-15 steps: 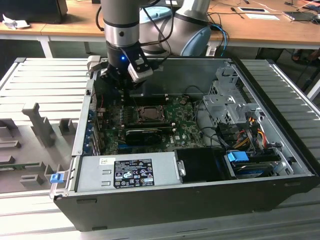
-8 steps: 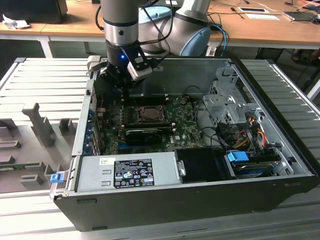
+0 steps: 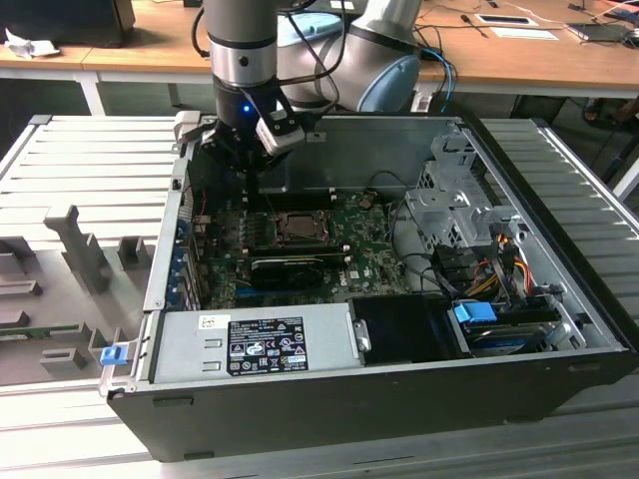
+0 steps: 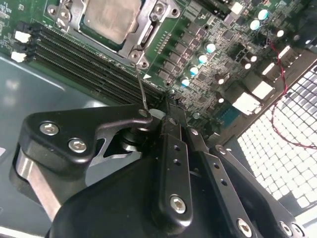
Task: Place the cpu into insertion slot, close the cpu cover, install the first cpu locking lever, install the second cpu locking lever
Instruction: 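Install the first cpu locking lever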
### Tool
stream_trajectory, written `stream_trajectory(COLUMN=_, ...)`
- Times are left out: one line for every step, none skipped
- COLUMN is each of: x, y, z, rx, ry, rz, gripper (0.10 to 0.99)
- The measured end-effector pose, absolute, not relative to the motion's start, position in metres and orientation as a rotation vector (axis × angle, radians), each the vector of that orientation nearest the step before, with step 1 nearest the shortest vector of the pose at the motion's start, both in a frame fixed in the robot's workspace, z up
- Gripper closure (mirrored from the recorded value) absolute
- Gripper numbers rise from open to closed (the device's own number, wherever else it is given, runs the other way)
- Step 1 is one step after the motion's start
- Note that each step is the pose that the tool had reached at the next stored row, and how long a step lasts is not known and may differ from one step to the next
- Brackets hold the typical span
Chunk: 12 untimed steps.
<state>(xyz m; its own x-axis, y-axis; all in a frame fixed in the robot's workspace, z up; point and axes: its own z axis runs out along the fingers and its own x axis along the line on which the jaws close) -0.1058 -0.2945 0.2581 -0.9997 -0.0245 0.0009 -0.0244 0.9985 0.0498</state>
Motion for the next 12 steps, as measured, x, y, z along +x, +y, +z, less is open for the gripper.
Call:
stream_trajectory(x=-0.104, y=-0.294, z=0.258, rx=0.04, ry=-3.139, rz=-0.078, gripper=0.98)
stream_trajectory(x=-0.103, y=-0.294, z=0.258, rx=0.041, ry=-3.139, rz=-0.078, gripper=0.98)
stream_trajectory(x=-0.101, y=-0.293, z=0.258, rx=0.042, ry=-3.139, rz=-0.078, gripper=0.98)
stream_trajectory(x=-0.1, y=-0.293, z=0.258, rx=0.042, ry=-3.139, rz=-0.078, gripper=0.98)
stream_trajectory(x=-0.097, y=-0.293, z=0.258, rx=0.043, ry=-3.139, rz=-0.078, gripper=0.98)
stream_trajectory(x=-0.092, y=-0.293, z=0.258, rx=0.045, ry=-3.139, rz=-0.078, gripper=0.98)
stream_trajectory(x=-0.09, y=-0.293, z=0.258, rx=0.046, ry=-3.139, rz=-0.078, gripper=0.98)
stream_trajectory(x=-0.088, y=-0.293, z=0.258, rx=0.046, ry=-3.139, rz=-0.078, gripper=0.98)
stream_trajectory(x=-0.085, y=-0.293, z=0.258, rx=0.046, ry=-3.139, rz=-0.078, gripper=0.98)
stream_trajectory(x=-0.084, y=-0.293, z=0.258, rx=0.046, ry=-3.139, rz=-0.078, gripper=0.98)
stream_trajectory(x=-0.081, y=-0.293, z=0.258, rx=0.046, ry=-3.139, rz=-0.078, gripper=0.98)
stream_trajectory(x=-0.08, y=-0.293, z=0.258, rx=0.046, ry=-3.139, rz=-0.078, gripper=0.98)
